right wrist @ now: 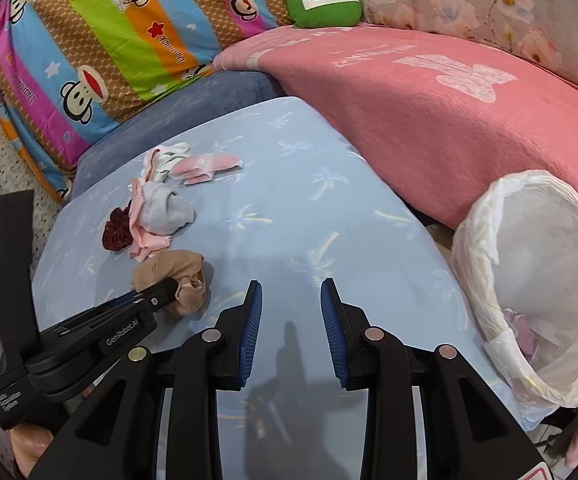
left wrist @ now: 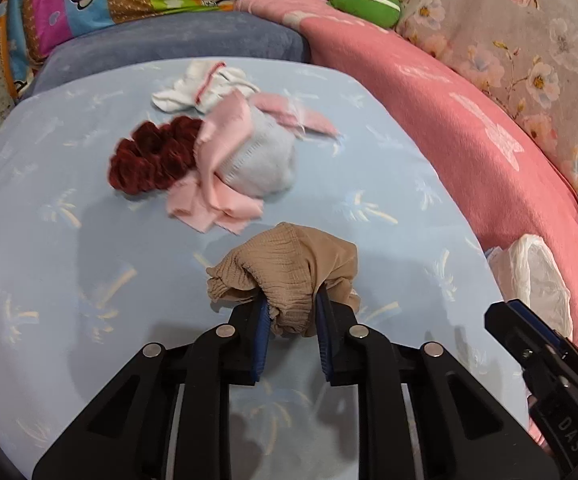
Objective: Collect trash
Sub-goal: 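Grasp the tan stocking with the left gripper while the right gripper grasps the pink cloth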
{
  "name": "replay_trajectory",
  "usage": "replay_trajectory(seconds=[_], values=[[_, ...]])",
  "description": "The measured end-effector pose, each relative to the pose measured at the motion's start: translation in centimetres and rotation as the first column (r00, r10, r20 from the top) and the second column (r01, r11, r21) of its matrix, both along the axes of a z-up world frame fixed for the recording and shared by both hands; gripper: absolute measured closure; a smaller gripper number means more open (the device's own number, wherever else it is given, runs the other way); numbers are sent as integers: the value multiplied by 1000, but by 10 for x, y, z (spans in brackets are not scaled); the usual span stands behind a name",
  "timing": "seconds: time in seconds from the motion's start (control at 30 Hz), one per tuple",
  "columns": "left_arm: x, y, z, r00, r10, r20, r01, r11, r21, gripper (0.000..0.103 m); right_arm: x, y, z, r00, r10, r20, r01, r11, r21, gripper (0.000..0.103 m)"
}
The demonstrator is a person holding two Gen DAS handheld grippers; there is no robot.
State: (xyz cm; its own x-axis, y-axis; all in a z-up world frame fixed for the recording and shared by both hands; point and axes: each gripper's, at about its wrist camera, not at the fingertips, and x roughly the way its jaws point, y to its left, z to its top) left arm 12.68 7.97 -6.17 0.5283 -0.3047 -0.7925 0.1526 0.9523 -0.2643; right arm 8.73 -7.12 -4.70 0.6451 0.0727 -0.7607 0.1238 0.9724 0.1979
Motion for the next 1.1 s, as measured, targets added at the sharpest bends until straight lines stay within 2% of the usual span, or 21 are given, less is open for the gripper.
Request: replay_trajectory(seconds=[0.2, 0.43, 0.73, 0.9, 1.0, 1.1], values=[[4, 43, 19, 997, 69, 47, -68, 998, -8, 83, 20, 25, 7, 999, 48, 18, -48, 999, 15, 71], [15, 88, 25, 986, 150, 68, -151, 988, 15, 83, 48, 72, 14, 989, 141, 35, -142, 989, 38, 71], [32, 117, 24, 980, 182, 78, -185, 982, 37, 83, 89, 125, -2, 976, 216, -6, -215, 975, 48, 71], [40, 122, 20, 982, 172, 73, -175, 984, 38, 83, 106, 141, -16, 974, 223, -31, -221, 974, 53, 74], [44, 122, 17, 984, 165, 68, -168, 985, 37, 83, 115, 145, -25, 974, 222, -45, -219, 974, 56, 79], [46, 122, 15, 985, 162, 64, -164, 986, 35, 83, 122, 147, -31, 973, 224, -59, -220, 973, 65, 88]])
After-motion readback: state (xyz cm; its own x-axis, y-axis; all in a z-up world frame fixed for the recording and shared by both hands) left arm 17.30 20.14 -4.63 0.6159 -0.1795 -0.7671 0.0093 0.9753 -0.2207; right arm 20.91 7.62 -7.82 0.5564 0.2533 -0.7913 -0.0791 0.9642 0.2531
